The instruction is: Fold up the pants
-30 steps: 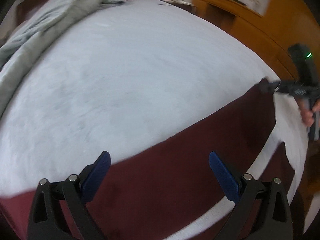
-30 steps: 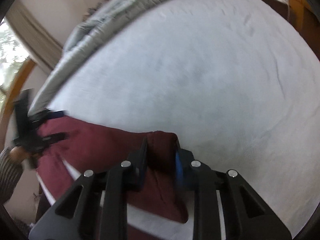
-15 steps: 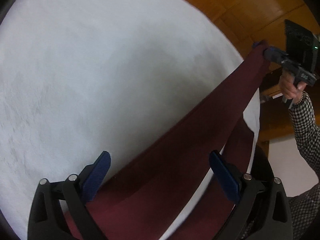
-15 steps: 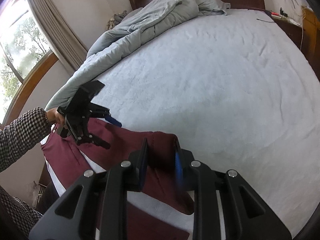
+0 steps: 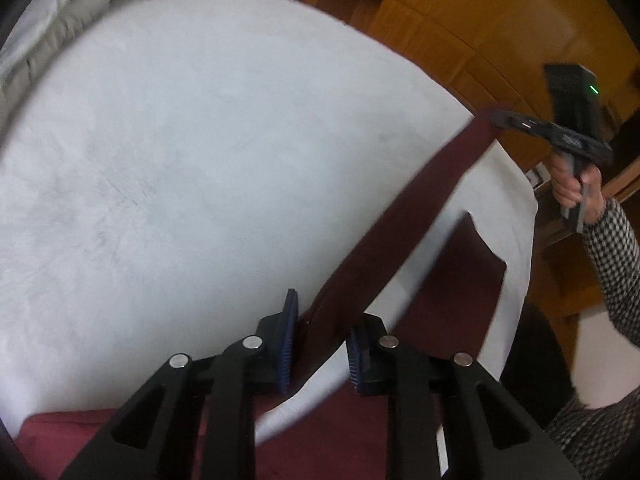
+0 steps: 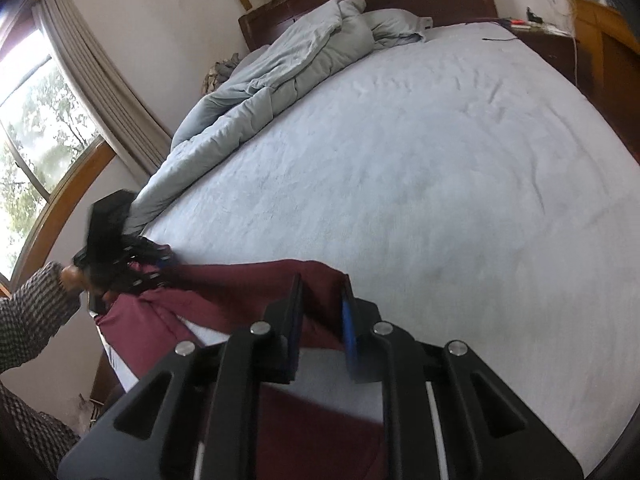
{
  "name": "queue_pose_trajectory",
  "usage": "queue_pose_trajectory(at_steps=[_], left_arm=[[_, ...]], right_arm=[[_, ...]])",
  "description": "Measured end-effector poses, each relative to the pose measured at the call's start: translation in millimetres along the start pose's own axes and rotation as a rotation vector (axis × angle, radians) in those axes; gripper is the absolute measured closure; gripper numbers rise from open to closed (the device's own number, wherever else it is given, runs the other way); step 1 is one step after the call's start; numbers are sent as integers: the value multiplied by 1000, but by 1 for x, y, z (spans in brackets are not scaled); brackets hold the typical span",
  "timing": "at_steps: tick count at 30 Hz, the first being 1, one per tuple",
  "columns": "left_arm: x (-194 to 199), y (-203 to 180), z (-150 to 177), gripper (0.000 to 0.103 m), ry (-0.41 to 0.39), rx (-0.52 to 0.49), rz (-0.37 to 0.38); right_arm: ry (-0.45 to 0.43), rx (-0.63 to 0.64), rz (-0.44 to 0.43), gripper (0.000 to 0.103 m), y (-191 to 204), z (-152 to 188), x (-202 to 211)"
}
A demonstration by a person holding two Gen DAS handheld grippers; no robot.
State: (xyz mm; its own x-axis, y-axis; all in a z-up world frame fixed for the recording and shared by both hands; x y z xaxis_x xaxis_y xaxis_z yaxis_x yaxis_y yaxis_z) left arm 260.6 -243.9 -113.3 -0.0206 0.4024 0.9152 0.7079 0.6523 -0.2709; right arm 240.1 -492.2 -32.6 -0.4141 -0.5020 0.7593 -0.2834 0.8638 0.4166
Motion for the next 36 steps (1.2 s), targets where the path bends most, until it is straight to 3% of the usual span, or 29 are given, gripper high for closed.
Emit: queue_pose_trajectory(at_steps=[4, 8, 12, 16, 18, 20, 24, 28, 34, 36], left_arm=[[-3, -53, 44, 81, 21, -18, -60], [-26, -98, 85, 81, 29, -38, -90], [-61, -103, 108, 81, 63, 8, -129], [-77, -95, 115, 80, 64, 24, -171], [-81, -88, 116, 80, 60, 50, -179], [-75, -79, 120, 79, 59, 49, -197], [-84, -81, 123, 73, 64, 16, -243], [-88, -86, 121, 63, 58, 35, -227], [-78, -86, 117, 56, 53, 76, -206], [-69, -75, 118, 44, 32, 127, -192]], right_arm=[[11, 10, 9, 87, 12, 43, 11], [81, -4, 52, 87, 17, 100, 3], [158, -66, 66, 81, 17, 148, -11], [190, -125, 102, 53, 15, 183, -11], [186, -184, 67, 48, 16, 197, -5], [176, -246, 19, 33, 17, 205, 4], [122, -334, -69, 33, 15, 203, 19], [187, -350, -39, 32, 15, 204, 0], [220, -394, -129, 37, 24, 203, -31], [235, -390, -124, 41, 20, 205, -35]])
Point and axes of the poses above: each gripper's, at about its wrist camera, not at the fingertips, and x roughly against the way its jaws point, y to its left, z to its underside, the point moved 6 cm from there along -x, roughly the way its jaws point, and after that the axes turned 7 degrees about y, right-handed, at the moved point
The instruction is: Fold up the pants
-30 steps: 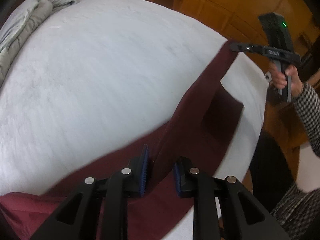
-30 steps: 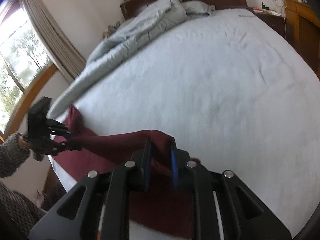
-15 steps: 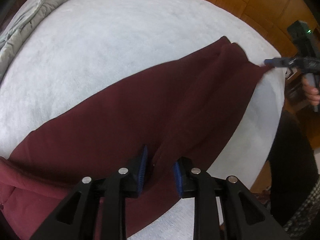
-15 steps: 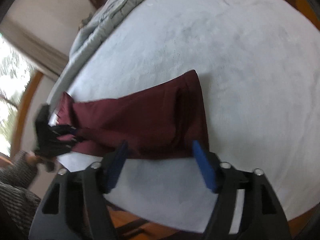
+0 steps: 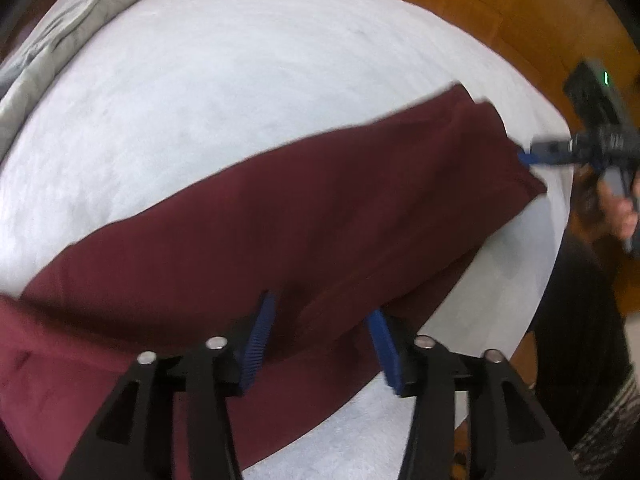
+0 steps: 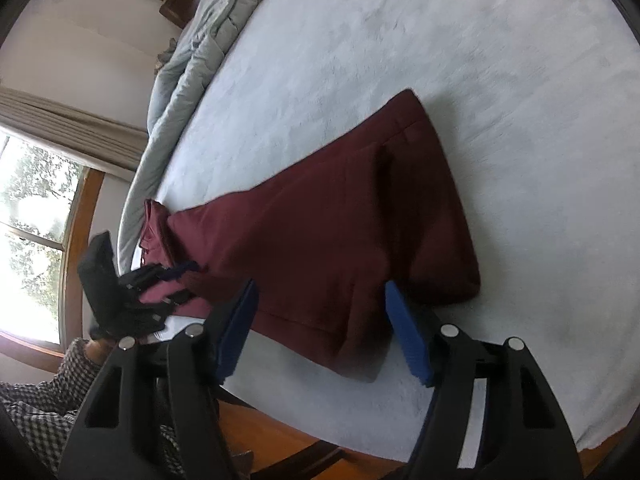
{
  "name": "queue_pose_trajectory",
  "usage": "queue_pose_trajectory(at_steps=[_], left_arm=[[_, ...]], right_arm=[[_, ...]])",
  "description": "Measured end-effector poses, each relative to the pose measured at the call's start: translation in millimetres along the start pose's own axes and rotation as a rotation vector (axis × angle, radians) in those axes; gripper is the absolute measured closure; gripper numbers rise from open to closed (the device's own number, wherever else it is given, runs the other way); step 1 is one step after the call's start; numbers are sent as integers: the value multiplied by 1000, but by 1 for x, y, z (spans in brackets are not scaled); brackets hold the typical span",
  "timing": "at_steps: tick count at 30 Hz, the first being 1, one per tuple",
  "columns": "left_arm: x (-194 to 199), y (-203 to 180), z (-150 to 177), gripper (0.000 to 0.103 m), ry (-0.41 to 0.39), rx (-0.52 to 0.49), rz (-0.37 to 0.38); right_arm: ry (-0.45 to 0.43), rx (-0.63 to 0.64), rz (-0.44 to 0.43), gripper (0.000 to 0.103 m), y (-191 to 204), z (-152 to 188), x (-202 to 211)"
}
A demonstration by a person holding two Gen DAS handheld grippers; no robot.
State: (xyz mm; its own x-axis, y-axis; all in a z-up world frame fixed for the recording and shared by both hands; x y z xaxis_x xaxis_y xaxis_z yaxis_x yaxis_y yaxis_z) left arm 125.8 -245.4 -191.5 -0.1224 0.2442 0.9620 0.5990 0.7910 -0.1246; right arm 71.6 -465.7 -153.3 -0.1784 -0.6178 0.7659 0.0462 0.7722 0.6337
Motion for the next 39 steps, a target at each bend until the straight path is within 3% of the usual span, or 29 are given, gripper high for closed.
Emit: queue_pose_trajectory(at_steps=[1, 2, 5, 6, 9, 15, 19, 21, 22, 23, 24, 29, 31, 33, 34, 35, 39], left_arm=[[2, 8, 1, 40, -8, 23, -3], [3, 11, 1, 37, -10, 33, -5], [2, 23, 3, 37, -9, 77, 9], [1, 23, 1, 42, -9, 86, 20], [-6, 17, 0, 61, -3, 109, 48], [-13, 8, 7, 64, -11, 92, 31], [-17, 0, 2, 64, -18, 104, 32], [-21, -6, -5, 64, -14, 101, 25], [-22, -7, -5, 64, -12, 96, 21], [-23, -10, -6, 64, -11, 92, 18], [-26, -12, -8, 64, -8, 90, 17], [-30, -20, -10, 58, -12, 96, 23], [-30, -19, -9, 56, -18, 107, 29], [-33, -23, -11, 55, -23, 116, 26], [-36, -19, -12, 55, -25, 120, 26], [-34, -17, -10, 55, -29, 126, 27], [-31, -22, -7, 59, -75, 152, 25]], right_arm=[[7, -9, 7, 49, -2, -1, -3], [9, -19, 7, 66, -4, 0, -3], [22, -28, -21, 92, -8, -2, 0], [17, -19, -15, 101, -7, -4, 2], [-14, 28, 5, 100, 2, -11, 15], [-70, 80, 24, 100, 15, -36, 40], [3, 69, 95, 100, 4, -32, 24], [11, 64, 112, 94, 1, -27, 19], [7, 57, 126, 81, -2, -25, 19], [2, 42, 132, 60, -3, -23, 20], [-9, 36, 130, 52, -4, -23, 21], [-20, 5, 102, 34, -7, -34, 15], [-11, -4, 123, 35, -11, -41, 7], [14, -23, 60, 59, -11, -48, -3], [25, -39, 49, 77, -11, -51, -7], [27, -34, 46, 84, -10, -54, -7], [-30, 76, 20, 88, 17, -65, 15]])
Point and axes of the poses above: each gripper's, at about its wrist camera, not at the fingertips, and x roughly against the way its jaws point, y to its left, z to its underside, the point moved 6 cm from there along -x, roughly the way its jaws point, and after that the axes turned 7 degrees about y, right-handed, at the moved point
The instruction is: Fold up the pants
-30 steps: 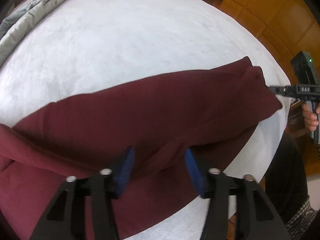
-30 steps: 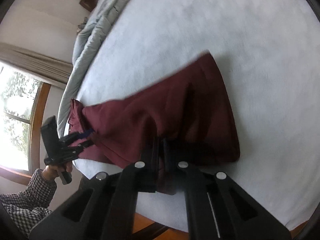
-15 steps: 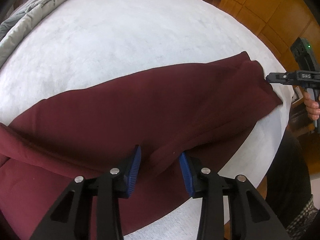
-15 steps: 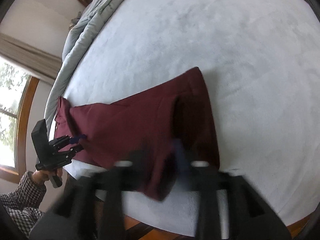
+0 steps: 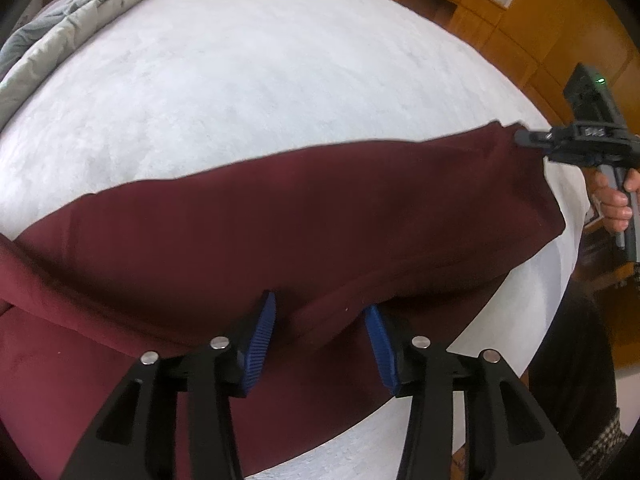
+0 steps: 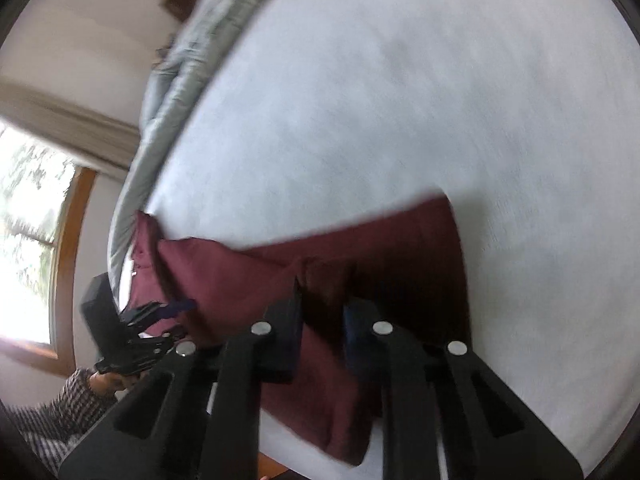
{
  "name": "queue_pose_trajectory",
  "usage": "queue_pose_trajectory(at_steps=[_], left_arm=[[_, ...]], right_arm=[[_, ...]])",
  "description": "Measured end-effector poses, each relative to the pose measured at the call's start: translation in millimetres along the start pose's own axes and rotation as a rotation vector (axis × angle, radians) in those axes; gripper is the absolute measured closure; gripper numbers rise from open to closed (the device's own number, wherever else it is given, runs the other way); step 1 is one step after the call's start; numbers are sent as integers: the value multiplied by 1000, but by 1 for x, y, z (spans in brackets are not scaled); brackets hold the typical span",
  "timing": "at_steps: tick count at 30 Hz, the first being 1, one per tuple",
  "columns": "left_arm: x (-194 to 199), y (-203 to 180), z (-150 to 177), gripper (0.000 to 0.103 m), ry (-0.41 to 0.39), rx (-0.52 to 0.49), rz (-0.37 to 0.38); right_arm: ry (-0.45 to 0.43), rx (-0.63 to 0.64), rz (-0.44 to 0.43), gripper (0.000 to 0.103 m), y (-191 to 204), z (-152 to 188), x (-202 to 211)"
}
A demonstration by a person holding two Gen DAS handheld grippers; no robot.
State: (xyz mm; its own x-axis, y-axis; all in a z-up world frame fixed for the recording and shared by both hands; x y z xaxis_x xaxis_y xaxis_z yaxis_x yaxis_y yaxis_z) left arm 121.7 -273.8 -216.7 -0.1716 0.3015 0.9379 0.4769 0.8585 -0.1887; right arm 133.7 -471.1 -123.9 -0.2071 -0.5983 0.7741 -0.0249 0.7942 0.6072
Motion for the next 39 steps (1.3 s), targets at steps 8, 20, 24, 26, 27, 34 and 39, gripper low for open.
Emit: queue_pose_trajectory(at_steps=[8, 20, 24, 26, 27, 34, 39], left_arm=[[17, -41, -9, 62, -181, -18, -46], [9, -26, -2, 41, -103, 64, 47], [21, -11, 4, 35, -99, 108, 80], [24, -8, 6, 35, -95, 118, 85], [24, -12, 6, 35, -94, 121, 82], [38, 5, 14, 33, -93, 177, 63], [48, 19, 21, 29, -124, 217, 59]], right_arm=[[-8, 19, 60, 88, -9, -18, 26], [3, -93, 151, 60, -36, 17, 14], [15, -109, 120, 54, -32, 52, 20], [42, -116, 99, 51, -30, 67, 12], [52, -121, 106, 51, -29, 72, 7], [88, -152, 86, 81, -28, 75, -15], [18, -91, 69, 84, -6, 64, 13]])
Point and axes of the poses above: each gripper's, at about its wrist camera, not at the fingertips, and x roughly against the way its jaws point, y to its left, z to its underside, the point moved 6 cm from there along -x, roughly the way its jaws point, and after that the axes turned 7 degrees about y, right-handed, at the moved point
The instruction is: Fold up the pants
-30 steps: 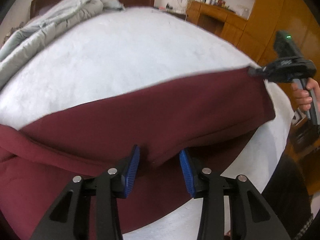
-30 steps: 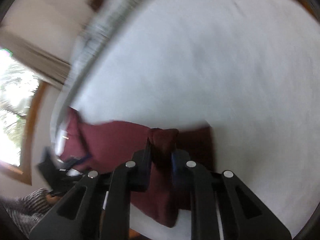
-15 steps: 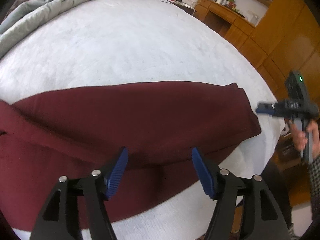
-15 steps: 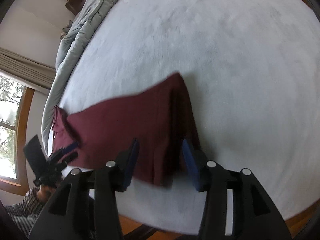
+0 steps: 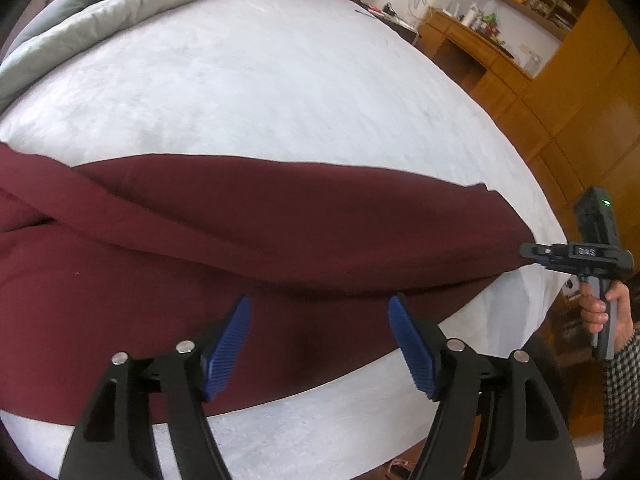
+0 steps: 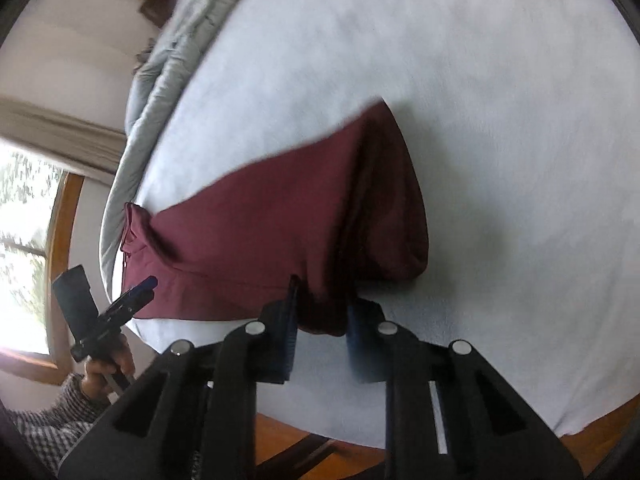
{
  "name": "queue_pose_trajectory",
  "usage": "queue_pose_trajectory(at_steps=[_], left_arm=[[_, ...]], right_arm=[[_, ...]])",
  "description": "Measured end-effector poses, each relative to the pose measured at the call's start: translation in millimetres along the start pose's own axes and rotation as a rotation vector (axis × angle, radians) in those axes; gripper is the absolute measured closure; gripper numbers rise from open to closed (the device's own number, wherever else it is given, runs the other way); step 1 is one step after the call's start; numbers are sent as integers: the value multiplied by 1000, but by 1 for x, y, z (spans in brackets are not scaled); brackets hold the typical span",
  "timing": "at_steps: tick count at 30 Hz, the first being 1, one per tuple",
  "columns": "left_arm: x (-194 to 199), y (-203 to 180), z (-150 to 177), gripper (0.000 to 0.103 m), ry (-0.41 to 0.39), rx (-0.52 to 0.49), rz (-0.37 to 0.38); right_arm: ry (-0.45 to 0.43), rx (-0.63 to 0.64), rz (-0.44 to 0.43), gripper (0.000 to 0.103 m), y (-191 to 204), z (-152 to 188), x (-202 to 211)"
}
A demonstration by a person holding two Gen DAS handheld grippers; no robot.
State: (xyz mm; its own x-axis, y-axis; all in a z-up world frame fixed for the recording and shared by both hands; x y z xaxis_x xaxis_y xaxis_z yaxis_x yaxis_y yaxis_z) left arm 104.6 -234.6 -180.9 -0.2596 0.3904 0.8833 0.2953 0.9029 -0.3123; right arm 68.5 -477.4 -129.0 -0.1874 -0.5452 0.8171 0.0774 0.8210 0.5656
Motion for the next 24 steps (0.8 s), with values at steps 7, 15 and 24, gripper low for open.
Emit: queue_pose_trajectory(at_steps=[7, 15, 24], left_arm=[[1, 16, 12, 28, 6, 39, 7], [23, 56, 24, 26, -14, 113, -10], [64, 127, 32, 21, -42, 228, -75]], right_arm=[[94, -79, 99, 82, -29, 7, -38], [26, -29, 306, 57, -5, 6, 3], [39, 335, 123, 48, 167, -1, -39]])
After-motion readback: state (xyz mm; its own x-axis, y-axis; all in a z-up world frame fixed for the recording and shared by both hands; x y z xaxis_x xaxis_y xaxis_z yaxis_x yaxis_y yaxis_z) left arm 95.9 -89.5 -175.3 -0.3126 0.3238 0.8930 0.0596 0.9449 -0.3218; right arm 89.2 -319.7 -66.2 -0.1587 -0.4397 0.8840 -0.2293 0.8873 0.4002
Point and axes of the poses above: each gripper's, at about its wrist camera, not at the fingertips, and x roughly against the way its jaws point, y to its left, z to its underside, the point moved 6 cm from there along -x, roughly the way its jaws point, and after that the axes turned 7 degrees about y, right-handed, at the moved point
